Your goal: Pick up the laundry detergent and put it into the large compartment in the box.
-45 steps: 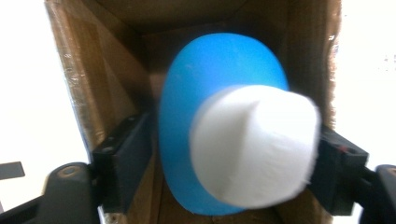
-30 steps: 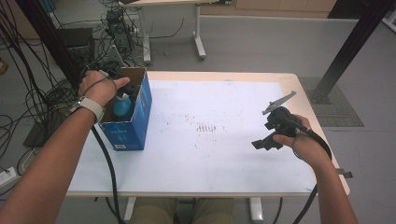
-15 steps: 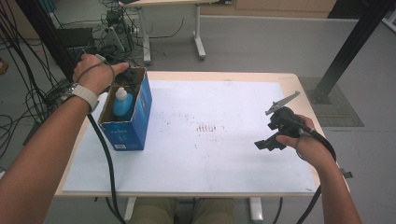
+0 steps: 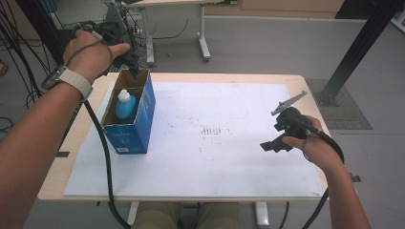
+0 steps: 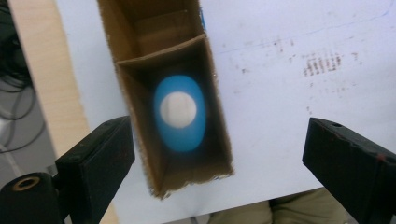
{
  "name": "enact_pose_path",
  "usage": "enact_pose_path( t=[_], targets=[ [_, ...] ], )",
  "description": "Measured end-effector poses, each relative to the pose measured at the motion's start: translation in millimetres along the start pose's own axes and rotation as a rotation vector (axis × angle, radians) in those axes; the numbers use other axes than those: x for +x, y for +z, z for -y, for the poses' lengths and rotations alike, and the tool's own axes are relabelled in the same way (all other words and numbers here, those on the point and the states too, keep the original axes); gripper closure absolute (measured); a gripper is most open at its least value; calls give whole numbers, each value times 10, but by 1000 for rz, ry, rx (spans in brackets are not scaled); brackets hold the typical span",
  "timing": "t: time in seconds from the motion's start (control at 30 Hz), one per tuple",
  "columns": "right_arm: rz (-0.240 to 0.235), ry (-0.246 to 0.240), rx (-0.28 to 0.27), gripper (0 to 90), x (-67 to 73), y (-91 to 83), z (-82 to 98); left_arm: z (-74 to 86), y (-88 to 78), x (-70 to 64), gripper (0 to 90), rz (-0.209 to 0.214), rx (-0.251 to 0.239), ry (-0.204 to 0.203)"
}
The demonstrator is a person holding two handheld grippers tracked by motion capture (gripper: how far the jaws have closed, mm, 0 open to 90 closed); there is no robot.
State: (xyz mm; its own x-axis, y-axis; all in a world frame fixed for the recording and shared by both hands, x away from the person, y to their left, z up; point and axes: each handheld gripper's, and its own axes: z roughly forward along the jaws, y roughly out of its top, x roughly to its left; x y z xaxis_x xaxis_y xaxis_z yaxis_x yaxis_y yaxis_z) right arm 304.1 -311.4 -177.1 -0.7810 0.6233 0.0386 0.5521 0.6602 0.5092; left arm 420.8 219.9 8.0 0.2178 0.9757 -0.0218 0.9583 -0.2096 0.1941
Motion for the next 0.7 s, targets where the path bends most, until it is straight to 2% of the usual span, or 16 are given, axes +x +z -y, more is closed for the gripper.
enact_pose_path(
  t=[0.2, 0.37, 0.57, 0.7],
  targets=[
    [2, -1, 1, 74, 10, -6, -22, -1, -192, -91, 88, 19, -33, 45],
    [3, 1, 4, 74, 7, -11, -45, 7, -319, -226, 71, 34, -62, 112],
    [7, 6, 5, 75, 12, -32, -62, -26, -375, -348, 70, 76, -68, 233],
    [6, 4, 6, 74, 18, -36, -71, -74, -349, -433, 71, 93, -52, 306]
  ],
)
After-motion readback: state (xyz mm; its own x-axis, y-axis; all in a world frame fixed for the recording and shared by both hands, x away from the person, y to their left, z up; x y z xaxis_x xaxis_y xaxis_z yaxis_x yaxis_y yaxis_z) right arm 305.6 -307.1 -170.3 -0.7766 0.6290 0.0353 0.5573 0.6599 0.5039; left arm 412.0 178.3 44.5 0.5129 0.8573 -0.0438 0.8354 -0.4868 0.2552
